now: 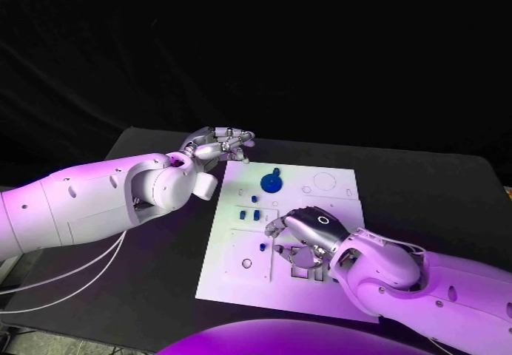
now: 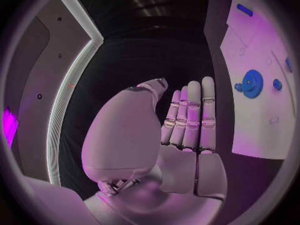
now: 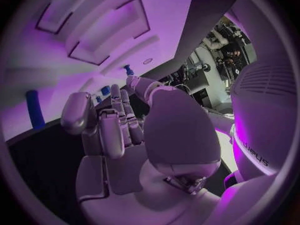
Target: Assemble the parts on the task board
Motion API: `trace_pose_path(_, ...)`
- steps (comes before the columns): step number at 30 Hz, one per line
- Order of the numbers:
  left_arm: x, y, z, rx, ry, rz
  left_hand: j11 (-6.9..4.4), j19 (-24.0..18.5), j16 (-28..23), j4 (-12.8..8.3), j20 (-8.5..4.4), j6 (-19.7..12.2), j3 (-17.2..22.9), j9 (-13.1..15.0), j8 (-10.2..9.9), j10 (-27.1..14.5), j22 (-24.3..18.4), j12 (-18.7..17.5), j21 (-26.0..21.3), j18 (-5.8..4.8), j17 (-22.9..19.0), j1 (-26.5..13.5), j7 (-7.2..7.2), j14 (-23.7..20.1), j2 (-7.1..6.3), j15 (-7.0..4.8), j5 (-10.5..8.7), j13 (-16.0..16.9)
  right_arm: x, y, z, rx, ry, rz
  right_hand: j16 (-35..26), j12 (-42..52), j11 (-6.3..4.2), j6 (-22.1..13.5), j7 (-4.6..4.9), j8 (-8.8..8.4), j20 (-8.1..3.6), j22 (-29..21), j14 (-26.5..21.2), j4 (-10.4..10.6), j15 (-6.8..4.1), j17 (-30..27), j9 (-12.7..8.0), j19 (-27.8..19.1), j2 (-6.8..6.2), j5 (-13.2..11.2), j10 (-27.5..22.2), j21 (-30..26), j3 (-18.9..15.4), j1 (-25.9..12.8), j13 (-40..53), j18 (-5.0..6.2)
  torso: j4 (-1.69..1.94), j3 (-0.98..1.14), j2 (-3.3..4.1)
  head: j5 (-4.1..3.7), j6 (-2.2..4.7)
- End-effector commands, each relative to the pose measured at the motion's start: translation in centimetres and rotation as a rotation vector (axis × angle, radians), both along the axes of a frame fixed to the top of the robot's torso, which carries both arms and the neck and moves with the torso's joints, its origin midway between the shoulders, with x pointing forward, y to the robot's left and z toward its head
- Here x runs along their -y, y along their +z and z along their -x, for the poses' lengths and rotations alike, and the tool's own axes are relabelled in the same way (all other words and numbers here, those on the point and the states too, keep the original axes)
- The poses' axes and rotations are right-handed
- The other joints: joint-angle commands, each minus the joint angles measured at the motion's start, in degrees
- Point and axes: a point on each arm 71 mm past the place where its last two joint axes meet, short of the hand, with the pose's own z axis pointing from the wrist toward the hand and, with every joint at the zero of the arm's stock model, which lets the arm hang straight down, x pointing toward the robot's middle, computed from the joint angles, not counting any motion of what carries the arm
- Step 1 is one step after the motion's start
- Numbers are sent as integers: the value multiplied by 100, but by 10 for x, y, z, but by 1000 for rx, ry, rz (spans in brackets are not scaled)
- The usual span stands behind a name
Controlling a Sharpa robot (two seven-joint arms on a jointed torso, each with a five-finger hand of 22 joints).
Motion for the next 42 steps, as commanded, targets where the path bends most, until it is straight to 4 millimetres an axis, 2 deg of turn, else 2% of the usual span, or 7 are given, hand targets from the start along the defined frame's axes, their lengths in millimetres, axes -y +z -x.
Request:
trace_pose_path(1,2,1,0,2,-17,12,4,-25,-30,-4,7,-53,41,8,-15,-30,-4,27,-35,61,-7,44,9,-26,9,3,24,4,9,12,-4,-7,-31,-46,-43,40,-7,56,6,21,14,25,183,-23,37,-21,11,2,8,23,-15,42,-20,-80,5,28,-1,0,1,-35,28)
trace_pose_path(5,2,1,0,1,-18,12,4,-25,-30,-4,7,-53,41,8,-15,-30,-4,27,-35,61,-7,44,9,-26,9,3,24,4,30,24,-17,-44,-77,-16,-29,58,-11,64,-1,25,14,48,191,-23,35,12,13,24,3,18,-6,80,-29,-89,5,20,-3,-2,-5,-79,58)
trace_pose_path(13,2,1,1,0,-26,15,4,-25,-30,-6,8,-54,42,9,-14,-32,-6,32,-38,62,-7,46,9,-28,10,3,23,4,72,32,-43,-103,-132,154,35,147,-9,-48,-2,-35,20,18,227,40,38,132,-11,18,-184,166,-189,4,-418,-288,-45,30,0,-5,3,-144,110)
trace_pose_path(24,3,1,1,0,-27,13,5,-25,-28,-7,9,-54,44,10,-12,-35,-7,38,-43,62,-7,47,9,-30,10,4,21,6,82,26,-51,-95,-126,249,46,172,-8,-128,-13,-75,24,-18,228,38,42,142,-27,-9,-196,228,-320,-74,-599,-265,-82,42,8,1,11,-159,126)
trace_pose_path(30,2,1,1,0,-26,11,5,-25,-28,-8,9,-55,44,10,-12,-36,-7,38,-43,63,-7,47,9,-30,10,4,21,6,83,24,-55,-82,-146,251,36,240,-10,-103,-12,-58,21,7,219,32,38,116,-22,19,-68,239,-311,-40,-608,-170,-91,34,12,0,6,-164,162)
trace_pose_path(35,2,1,1,0,-25,10,6,-25,-28,-8,10,-56,43,11,-12,-41,-8,37,-44,63,-7,48,9,-31,8,5,20,5,82,24,-57,-66,-157,230,37,405,-43,44,-42,14,1,82,222,63,12,122,-6,101,135,136,-128,76,-532,-71,-97,11,5,0,13,-162,162)
trace_pose_path(42,2,1,1,0,-27,11,7,-25,-27,-8,10,-57,45,11,-11,-46,-9,39,-46,63,-7,48,10,-33,10,5,21,5,79,26,-57,-49,-163,193,82,498,-91,147,-75,58,-29,198,253,103,-26,218,0,200,209,106,77,263,-445,-51,-106,-26,2,1,11,-163,146)
